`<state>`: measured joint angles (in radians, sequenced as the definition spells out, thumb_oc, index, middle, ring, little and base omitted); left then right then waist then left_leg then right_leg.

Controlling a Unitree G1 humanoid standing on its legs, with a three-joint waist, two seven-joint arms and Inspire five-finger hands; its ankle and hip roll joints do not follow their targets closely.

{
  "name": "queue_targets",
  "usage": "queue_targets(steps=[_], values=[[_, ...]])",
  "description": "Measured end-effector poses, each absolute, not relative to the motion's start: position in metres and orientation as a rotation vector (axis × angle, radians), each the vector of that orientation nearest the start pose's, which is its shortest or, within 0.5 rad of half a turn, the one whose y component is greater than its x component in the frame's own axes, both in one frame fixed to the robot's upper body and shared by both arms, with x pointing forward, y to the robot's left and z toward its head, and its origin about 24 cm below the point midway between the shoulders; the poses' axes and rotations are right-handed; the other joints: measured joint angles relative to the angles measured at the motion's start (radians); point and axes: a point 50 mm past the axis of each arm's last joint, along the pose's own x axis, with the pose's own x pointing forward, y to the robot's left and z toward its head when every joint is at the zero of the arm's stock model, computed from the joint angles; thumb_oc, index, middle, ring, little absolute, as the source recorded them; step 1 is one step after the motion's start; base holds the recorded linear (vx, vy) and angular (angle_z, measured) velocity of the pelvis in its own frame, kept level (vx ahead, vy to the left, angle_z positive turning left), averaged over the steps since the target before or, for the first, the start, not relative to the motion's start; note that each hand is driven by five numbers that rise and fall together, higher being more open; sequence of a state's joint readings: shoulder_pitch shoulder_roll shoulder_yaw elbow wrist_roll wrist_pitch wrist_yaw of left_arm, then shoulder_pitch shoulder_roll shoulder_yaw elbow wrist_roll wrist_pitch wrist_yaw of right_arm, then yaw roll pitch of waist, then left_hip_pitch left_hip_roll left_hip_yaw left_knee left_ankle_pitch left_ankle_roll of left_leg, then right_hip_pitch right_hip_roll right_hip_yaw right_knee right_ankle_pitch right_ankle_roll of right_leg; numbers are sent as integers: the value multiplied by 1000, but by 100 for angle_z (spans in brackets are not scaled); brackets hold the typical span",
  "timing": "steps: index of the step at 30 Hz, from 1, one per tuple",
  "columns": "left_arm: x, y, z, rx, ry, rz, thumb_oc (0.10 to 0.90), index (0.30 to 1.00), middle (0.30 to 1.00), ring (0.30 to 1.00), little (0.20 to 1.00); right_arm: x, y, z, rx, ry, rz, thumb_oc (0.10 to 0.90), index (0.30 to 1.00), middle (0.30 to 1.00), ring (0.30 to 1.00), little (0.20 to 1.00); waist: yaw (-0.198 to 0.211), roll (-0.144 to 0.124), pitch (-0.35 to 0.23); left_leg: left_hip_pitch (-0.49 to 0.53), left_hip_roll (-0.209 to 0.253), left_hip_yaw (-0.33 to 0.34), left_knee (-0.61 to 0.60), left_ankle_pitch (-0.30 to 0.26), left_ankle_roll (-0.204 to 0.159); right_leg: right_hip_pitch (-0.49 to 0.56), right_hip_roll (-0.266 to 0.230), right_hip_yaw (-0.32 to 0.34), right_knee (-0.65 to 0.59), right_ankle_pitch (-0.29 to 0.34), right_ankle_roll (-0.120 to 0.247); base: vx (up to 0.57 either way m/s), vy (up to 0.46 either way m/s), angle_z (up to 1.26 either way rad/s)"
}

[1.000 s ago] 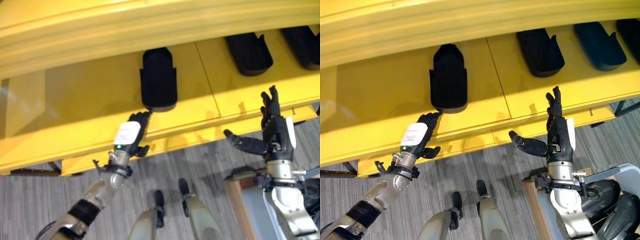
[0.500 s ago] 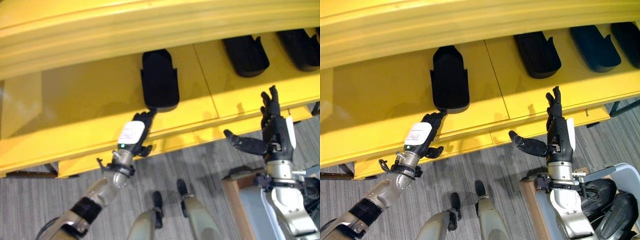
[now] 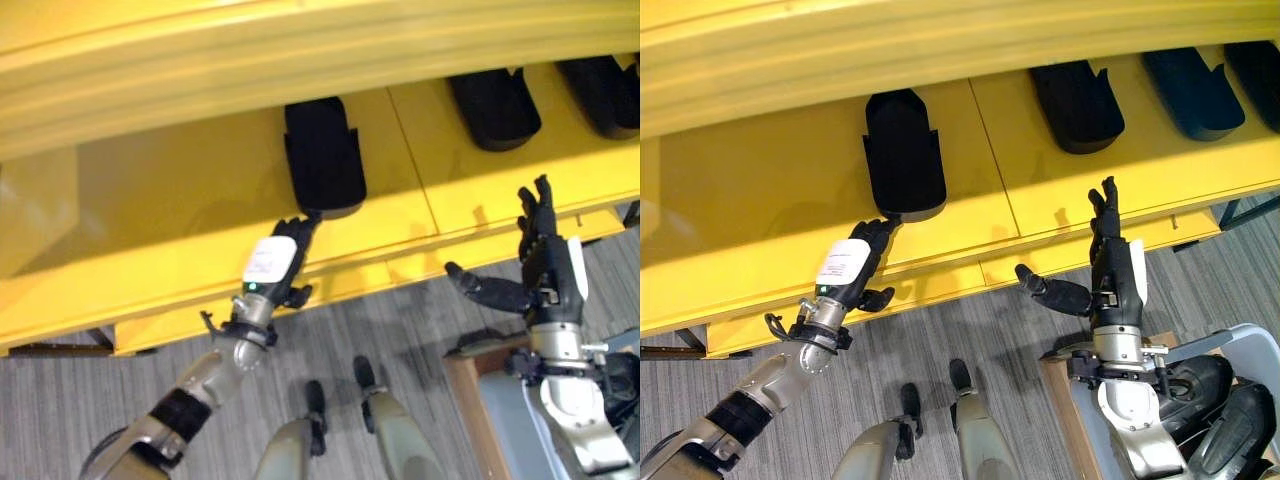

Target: Move parts from the plastic box to the shelf.

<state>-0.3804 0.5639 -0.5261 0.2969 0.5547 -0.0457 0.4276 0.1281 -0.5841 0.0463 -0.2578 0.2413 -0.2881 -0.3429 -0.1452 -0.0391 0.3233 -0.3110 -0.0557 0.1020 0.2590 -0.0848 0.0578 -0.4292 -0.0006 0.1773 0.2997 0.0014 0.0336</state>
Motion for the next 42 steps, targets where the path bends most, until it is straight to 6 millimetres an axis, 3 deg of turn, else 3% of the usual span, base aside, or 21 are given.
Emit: queue_targets(steps=[10, 42], values=[[306, 164, 70, 1163, -358, -55, 900, 1000, 1000, 1000, 1000, 220, -229, 122, -235, -423, -176, 900, 1000, 1000, 1000, 1000, -17, -2, 1, 0, -1, 0, 2, 0, 0, -7, 0, 0, 16, -7, -2, 0, 0, 0], [315, 150, 81, 1129, -405, -58, 900, 1000, 1000, 1000, 1000, 217, -227, 116, -229, -403, -172, 900, 1000, 1000, 1000, 1000, -17, -16, 9, -4, -2, 0, 2, -5, -1, -18, 1, -1, 33, -22, -4, 0, 0, 0]])
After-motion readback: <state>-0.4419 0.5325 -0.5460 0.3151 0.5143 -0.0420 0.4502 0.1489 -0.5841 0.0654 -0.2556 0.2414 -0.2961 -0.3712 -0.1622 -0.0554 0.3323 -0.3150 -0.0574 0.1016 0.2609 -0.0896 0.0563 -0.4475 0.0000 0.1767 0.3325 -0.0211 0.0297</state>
